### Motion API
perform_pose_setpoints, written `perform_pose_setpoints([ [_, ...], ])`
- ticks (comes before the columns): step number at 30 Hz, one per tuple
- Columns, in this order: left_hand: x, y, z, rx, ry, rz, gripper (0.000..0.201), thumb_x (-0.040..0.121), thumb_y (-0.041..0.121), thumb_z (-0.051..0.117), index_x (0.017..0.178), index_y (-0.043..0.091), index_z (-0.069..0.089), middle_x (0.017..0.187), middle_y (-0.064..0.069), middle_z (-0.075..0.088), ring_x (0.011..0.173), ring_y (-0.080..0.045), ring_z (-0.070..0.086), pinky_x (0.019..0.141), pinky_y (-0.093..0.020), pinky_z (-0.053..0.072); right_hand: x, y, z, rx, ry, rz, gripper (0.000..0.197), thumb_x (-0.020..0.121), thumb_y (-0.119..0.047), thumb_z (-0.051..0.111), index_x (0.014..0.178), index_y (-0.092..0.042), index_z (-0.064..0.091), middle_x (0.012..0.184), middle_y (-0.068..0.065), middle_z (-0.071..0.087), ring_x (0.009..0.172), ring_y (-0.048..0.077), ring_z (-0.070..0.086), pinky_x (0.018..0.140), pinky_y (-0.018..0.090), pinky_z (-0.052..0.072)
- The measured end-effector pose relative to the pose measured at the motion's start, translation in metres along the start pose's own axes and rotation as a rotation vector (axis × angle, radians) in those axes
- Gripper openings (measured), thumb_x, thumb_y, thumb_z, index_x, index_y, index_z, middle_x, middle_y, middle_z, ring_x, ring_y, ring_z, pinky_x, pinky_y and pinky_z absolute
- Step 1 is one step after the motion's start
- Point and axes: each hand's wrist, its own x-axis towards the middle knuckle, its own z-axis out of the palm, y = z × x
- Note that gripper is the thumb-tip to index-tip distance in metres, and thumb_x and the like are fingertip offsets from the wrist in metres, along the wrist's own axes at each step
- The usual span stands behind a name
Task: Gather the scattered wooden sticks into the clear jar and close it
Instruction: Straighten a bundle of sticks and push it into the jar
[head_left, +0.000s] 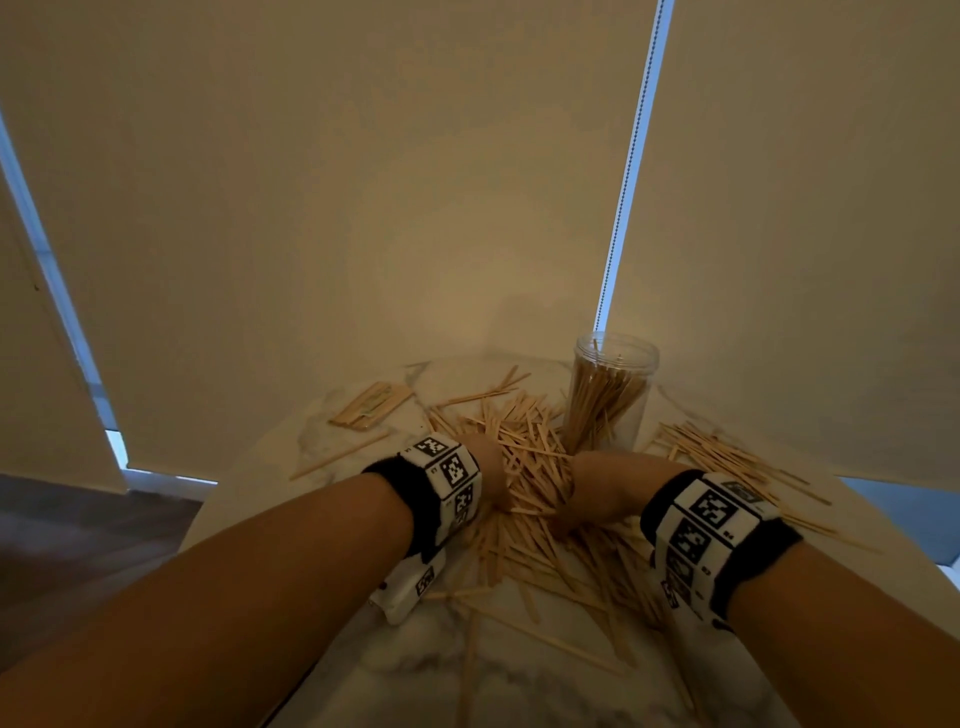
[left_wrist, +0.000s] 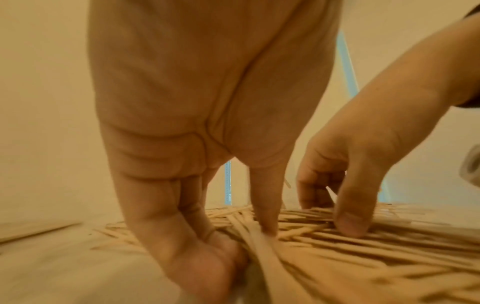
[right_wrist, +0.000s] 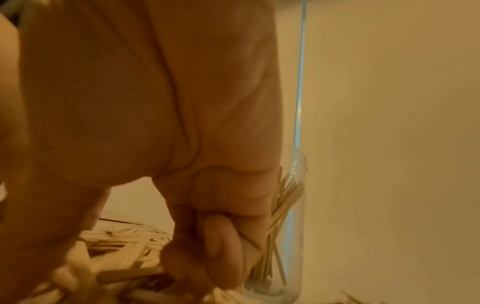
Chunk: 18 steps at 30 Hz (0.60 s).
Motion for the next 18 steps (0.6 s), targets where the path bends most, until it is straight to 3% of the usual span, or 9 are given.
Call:
perform_pose_setpoints([
  [2, -0.002, 0.001, -0.001, -0.025, 0.066, -0.039, 0.05, 0.097, 0.053, 0.054, 0.099, 0.004, 0.066, 0.075, -0.006, 0.054, 0.076, -0.022, 0.054, 0.071, -0.032, 0.044, 0.0, -0.001, 0.002, -0.031, -0.017, -0.015, 0.066, 0.062, -0.065, 0.077, 0.115, -0.025, 0.07, 0.107, -0.002, 0.07, 0.097, 0.02, 0.065, 0.091, 0.042, 0.055],
  [4, -0.004, 0.002, 0.001, 0.016, 0.082, -0.058, 0.052, 0.098, 0.054, 0.051, 0.104, 0.005, 0.067, 0.073, -0.006, 0.052, 0.071, -0.021, 0.052, 0.069, -0.031, 0.042, -0.004, -0.004, 0.0, -0.047, -0.023, -0.006, 0.058, 0.07, -0.056, 0.078, 0.114, -0.019, 0.071, 0.107, 0.0, 0.07, 0.096, 0.02, 0.065, 0.089, 0.04, 0.056],
  [6, -0.003, 0.0, -0.001, 0.078, 0.045, -0.032, 0.046, 0.099, 0.047, 0.054, 0.113, 0.005, 0.067, 0.089, -0.008, 0.063, 0.079, -0.022, 0.061, 0.077, -0.034, 0.048, -0.008, -0.002, -0.001, -0.043, -0.019, 0.0, 0.046, 0.078, -0.044, 0.077, 0.11, -0.012, 0.071, 0.104, 0.002, 0.069, 0.092, 0.02, 0.063, 0.084, 0.035, 0.056],
  [8, 0.001, -0.006, -0.002, 0.069, 0.066, -0.017, 0.039, 0.096, 0.036, 0.063, 0.122, 0.007, 0.066, 0.122, -0.008, 0.067, 0.11, -0.023, 0.064, 0.091, -0.033, 0.05, -0.011, 0.0, 0.0, -0.046, -0.01, 0.012, 0.039, 0.082, -0.039, 0.075, 0.106, -0.009, 0.072, 0.098, 0.003, 0.067, 0.086, 0.02, 0.06, 0.076, 0.032, 0.054],
  [10, 0.002, -0.009, -0.003, -0.032, 0.108, -0.021, 0.042, 0.091, 0.031, 0.07, 0.125, 0.006, 0.064, 0.129, -0.01, 0.065, 0.118, -0.026, 0.062, 0.093, -0.033, 0.049, -0.013, 0.001, 0.002, -0.047, 0.002, 0.022, 0.038, 0.08, -0.038, 0.074, 0.106, -0.01, 0.072, 0.098, 0.004, 0.067, 0.086, 0.02, 0.062, 0.076, 0.032, 0.055],
  [14, -0.011, -0.003, -0.01, -0.042, 0.032, -0.081, 0.083, 0.081, 0.073, 0.06, 0.124, 0.002, 0.066, 0.119, -0.013, 0.069, 0.111, -0.029, 0.065, 0.095, -0.036, 0.051, -0.016, 0.0, 0.005, -0.073, 0.009, 0.03, 0.034, 0.078, -0.033, 0.074, 0.106, -0.013, 0.072, 0.101, 0.007, 0.07, 0.092, 0.023, 0.066, 0.082, 0.036, 0.059],
  [16, -0.016, 0.0, -0.01, 0.014, -0.014, -0.067, 0.087, 0.078, 0.076, 0.06, 0.123, 0.002, 0.066, 0.114, -0.014, 0.07, 0.107, -0.029, 0.065, 0.091, -0.034, 0.051, -0.018, 0.001, 0.006, -0.069, -0.003, 0.038, 0.03, 0.079, -0.03, 0.074, 0.103, -0.013, 0.073, 0.096, 0.006, 0.07, 0.085, 0.022, 0.065, 0.077, 0.033, 0.058],
  [18, -0.02, 0.002, -0.007, 0.023, -0.056, -0.04, 0.074, 0.08, 0.065, 0.069, 0.12, 0.003, 0.067, 0.113, -0.01, 0.071, 0.105, -0.027, 0.067, 0.09, -0.033, 0.054, -0.02, 0.004, 0.006, -0.037, -0.005, 0.048, 0.03, 0.082, -0.034, 0.073, 0.102, -0.011, 0.074, 0.093, 0.006, 0.069, 0.075, 0.02, 0.06, 0.069, 0.03, 0.054],
])
